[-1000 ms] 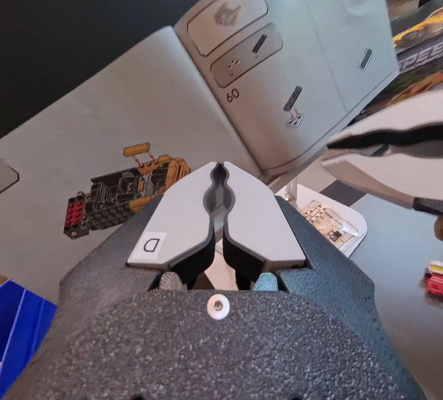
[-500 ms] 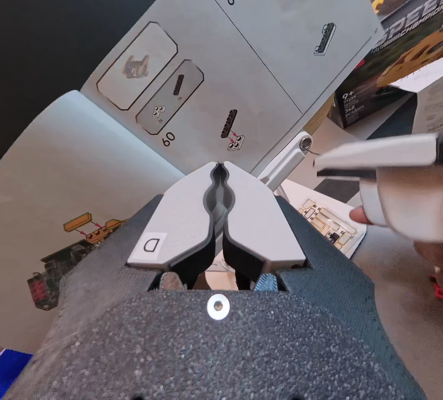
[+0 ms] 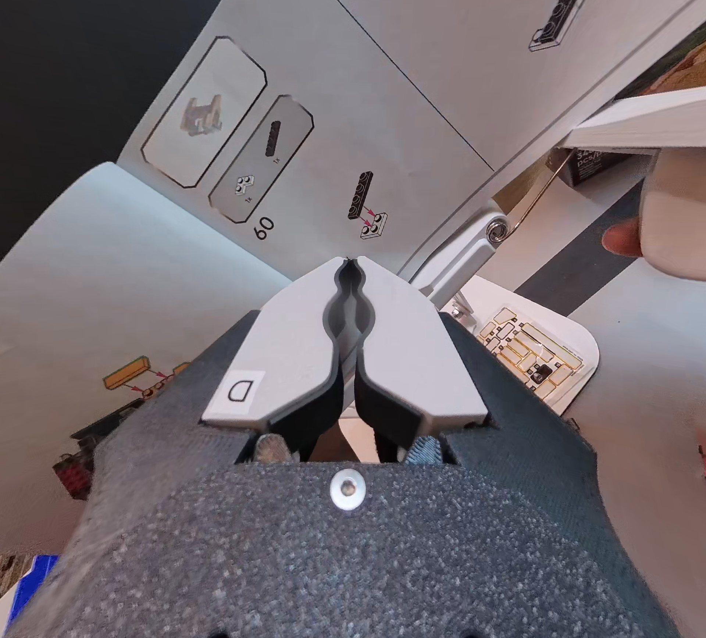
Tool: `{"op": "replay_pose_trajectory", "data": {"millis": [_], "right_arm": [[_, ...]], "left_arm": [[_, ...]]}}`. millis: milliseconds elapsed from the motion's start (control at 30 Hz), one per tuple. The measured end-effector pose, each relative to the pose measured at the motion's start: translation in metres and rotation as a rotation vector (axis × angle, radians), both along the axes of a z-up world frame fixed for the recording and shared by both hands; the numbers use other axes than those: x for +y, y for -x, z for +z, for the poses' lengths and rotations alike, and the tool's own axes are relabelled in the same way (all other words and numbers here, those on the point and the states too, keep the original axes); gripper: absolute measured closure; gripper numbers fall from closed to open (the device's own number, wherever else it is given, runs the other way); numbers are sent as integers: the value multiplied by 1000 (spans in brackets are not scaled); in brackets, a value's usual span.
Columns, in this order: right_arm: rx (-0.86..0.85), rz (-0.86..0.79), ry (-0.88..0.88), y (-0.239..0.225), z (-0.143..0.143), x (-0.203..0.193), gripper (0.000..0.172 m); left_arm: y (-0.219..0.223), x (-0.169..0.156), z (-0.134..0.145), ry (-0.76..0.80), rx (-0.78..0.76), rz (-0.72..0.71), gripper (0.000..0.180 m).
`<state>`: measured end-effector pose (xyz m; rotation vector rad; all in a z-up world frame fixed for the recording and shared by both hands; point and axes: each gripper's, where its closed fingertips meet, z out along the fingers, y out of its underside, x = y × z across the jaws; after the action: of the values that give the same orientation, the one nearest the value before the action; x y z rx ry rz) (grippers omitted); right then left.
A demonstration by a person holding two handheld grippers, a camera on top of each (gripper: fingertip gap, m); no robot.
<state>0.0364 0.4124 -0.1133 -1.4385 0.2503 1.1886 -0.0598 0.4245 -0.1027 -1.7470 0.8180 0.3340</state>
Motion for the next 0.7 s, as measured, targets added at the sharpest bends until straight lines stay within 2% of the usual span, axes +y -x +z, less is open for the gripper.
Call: {"op": "replay_pose_trajectory", "data": {"millis": [67,200,300,333,433,533,567,667,700], "right_arm": [[14,-21,7,-1,-2,0,171],[160,15,55,-2,-15,0,170],[263,16,7,-2,-17,-5,171],[216,-12,-28,-2,-15,-7,170],[-97,-116,-158,0,-3,-11,170],[-535,-158,-286,12,16,-6,170],[-641,-140,-280,15,18,1,169],[-687,71,-137,18,14,12,167],[-732,67,-140,13,15,12,163]], "left_arm": [[-1,1,0,3,4,10,180],[-1,2,0,16,-40,14,180],[-1,2,0,12,-26,36,180],[-1,2,0,10,-15,39,180],[0,1,0,13,-6,32,180],[1,1,0,16,-20,22,180],[0,0,0,16,-30,15,180],[-2,-5,5,-27,-70,-34,180],[-1,-10,8,-47,-103,-46,180]]}}
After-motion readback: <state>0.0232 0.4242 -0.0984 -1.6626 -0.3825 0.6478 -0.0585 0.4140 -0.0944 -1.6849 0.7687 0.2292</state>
